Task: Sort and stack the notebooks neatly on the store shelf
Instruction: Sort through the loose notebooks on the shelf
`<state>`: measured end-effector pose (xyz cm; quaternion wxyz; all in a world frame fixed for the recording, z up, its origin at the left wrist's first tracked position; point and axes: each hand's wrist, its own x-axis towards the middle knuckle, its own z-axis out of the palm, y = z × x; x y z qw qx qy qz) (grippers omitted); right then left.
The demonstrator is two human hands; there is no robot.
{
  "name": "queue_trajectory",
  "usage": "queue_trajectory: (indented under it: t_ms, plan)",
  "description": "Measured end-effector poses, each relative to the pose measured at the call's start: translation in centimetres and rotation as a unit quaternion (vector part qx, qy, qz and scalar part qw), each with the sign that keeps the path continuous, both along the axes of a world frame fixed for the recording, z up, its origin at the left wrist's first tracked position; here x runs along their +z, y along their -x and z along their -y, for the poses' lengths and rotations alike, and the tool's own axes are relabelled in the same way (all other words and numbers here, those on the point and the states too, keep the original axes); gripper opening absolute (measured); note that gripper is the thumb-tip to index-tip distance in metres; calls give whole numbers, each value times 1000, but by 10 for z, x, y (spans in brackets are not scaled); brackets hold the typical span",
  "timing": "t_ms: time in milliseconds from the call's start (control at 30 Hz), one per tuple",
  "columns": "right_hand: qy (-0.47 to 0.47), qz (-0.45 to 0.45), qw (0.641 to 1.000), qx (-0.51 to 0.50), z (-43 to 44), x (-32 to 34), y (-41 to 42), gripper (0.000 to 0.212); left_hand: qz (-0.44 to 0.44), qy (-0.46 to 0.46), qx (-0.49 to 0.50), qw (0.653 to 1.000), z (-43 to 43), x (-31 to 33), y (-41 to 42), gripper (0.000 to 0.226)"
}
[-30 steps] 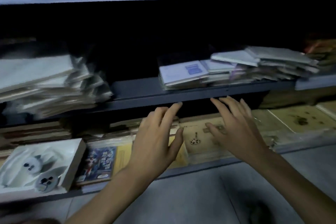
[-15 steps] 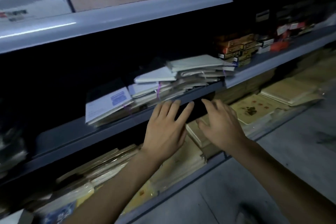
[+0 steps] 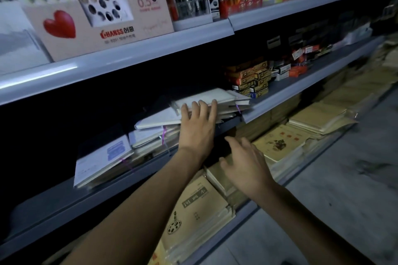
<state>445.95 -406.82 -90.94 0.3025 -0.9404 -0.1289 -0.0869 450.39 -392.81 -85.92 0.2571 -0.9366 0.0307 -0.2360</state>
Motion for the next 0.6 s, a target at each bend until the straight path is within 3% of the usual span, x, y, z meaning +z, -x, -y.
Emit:
queue_trajectory:
  t_ms: [200, 600]
  plan:
    - [-5, -7, 1000, 6, -4, 6, 7, 56, -20, 8, 4, 1000, 8, 17, 6, 85]
    - [-12, -14, 1000, 10, -7, 7, 7, 51, -18, -4, 2, 1000, 0, 52, -3, 38]
